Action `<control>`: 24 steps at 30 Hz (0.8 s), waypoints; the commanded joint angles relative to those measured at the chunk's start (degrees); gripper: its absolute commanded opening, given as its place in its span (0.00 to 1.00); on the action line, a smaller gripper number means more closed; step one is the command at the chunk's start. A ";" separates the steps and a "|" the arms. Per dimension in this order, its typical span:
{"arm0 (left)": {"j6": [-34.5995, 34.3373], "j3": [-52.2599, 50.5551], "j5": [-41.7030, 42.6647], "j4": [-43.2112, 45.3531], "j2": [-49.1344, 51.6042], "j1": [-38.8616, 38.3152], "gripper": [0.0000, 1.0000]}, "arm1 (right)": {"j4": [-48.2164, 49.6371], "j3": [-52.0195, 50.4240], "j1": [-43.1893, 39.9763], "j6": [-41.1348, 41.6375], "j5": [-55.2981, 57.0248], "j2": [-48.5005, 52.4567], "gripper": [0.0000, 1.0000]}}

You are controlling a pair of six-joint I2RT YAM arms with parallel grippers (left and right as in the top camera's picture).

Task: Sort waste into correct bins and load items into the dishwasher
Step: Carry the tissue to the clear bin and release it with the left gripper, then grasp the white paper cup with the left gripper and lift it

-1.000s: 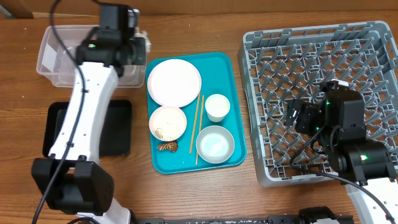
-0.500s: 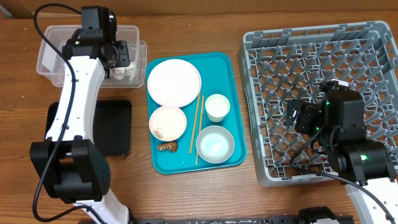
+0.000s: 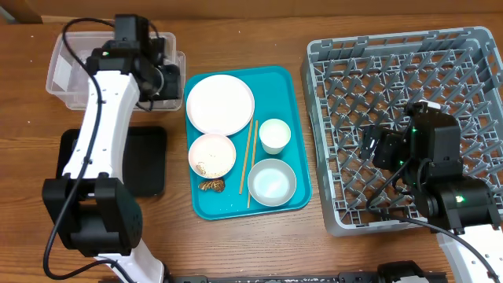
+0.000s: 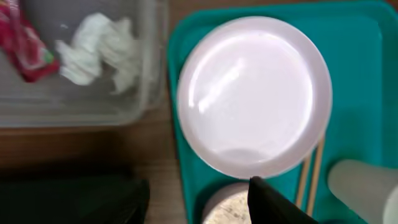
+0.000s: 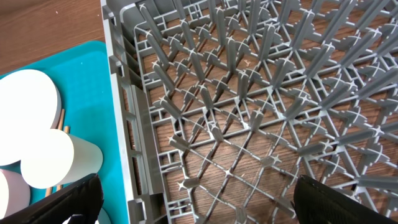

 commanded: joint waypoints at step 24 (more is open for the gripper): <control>-3.45 0.20 4.09 1.70 8.74 -27.52 0.55 | 0.07 1.86 0.02 0.11 -0.07 -0.42 1.00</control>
